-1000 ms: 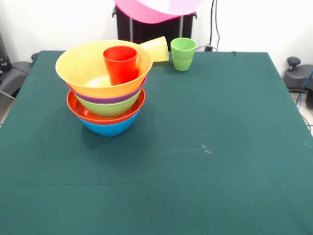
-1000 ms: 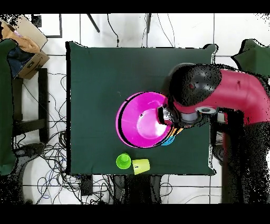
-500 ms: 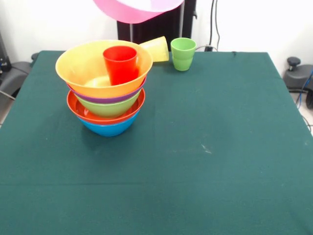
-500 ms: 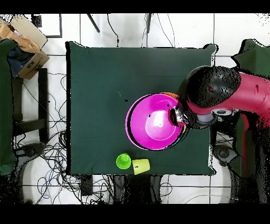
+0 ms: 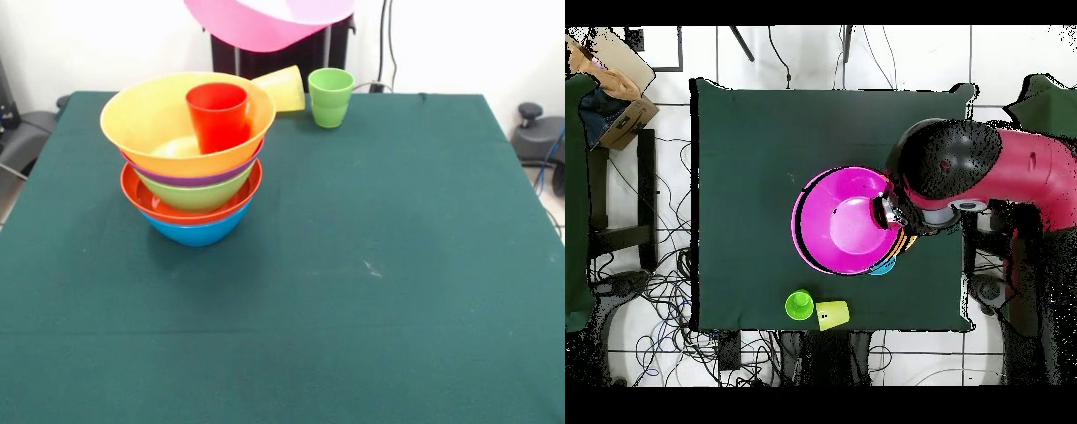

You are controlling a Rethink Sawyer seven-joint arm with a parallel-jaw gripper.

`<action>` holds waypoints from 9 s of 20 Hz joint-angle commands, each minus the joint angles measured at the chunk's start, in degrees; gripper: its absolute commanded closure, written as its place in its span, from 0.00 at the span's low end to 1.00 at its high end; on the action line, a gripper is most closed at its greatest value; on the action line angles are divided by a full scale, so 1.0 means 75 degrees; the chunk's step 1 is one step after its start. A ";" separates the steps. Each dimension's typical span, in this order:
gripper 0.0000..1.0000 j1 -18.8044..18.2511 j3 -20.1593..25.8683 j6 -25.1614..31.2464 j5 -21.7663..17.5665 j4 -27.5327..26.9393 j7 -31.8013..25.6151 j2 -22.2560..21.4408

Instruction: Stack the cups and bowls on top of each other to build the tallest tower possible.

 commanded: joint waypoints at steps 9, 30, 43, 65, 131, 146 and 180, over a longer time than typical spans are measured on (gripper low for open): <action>1.00 -0.0405 0.0854 -0.0416 -0.0701 0.0912 -0.2128 0.0085; 1.00 -0.1251 0.1773 -0.0221 -0.1008 0.1133 -0.2350 0.0092; 0.00 -0.1357 0.2090 -0.0397 -0.1090 0.1407 -0.2042 0.0106; 0.00 -0.1037 0.2079 -0.0919 -0.1469 0.1483 -0.0977 0.0411; 0.00 0.1840 -0.0323 -0.7610 -0.0472 0.3346 0.2002 0.0857; 0.00 0.1071 0.0234 -0.9466 -0.1277 0.3715 0.1387 0.1501; 0.00 0.3673 -0.2702 -1.0602 -0.1053 0.2333 0.2859 0.3548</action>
